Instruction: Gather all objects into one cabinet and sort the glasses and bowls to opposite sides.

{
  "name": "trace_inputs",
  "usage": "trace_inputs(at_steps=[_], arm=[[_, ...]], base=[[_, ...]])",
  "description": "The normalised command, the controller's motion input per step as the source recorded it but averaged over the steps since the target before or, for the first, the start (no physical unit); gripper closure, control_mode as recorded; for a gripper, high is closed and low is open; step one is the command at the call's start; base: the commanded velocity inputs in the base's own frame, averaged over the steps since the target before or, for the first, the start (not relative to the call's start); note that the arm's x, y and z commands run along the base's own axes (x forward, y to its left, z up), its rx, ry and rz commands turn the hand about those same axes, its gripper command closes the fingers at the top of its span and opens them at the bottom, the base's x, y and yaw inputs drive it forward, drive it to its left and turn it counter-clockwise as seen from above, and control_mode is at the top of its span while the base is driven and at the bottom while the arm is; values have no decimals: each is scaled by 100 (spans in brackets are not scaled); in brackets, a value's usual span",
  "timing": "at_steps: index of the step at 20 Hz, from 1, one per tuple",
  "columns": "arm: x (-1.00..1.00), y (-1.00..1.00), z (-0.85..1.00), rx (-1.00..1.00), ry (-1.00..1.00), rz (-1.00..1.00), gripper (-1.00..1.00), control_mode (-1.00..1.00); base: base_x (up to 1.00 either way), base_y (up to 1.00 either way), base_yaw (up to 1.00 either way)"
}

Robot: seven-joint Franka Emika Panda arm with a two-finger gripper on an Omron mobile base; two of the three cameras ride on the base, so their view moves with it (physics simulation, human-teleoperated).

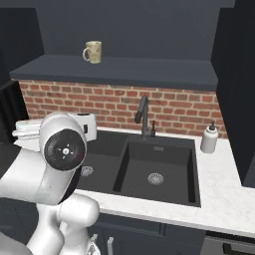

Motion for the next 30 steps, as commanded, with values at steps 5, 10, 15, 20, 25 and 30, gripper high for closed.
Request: trace_inputs(at_steps=[5,10,15,20,25,30], arm=[[-4,27,98,-2,-15,0,-100,-100],[7,2,100,0,-9,0,-100,-100],[0,5,96,2,-6,0,-100,-100],[0,39,25,1,-16,-1,-100,-100],[14,61,0,-1,-17,-17,-100,-100],[46,70,0,0,-7,-19,-100,-100]], base=[[0,0,0],[0,0,0],[0,0,0],[0,0,0],[0,0,0],[0,0,0]])
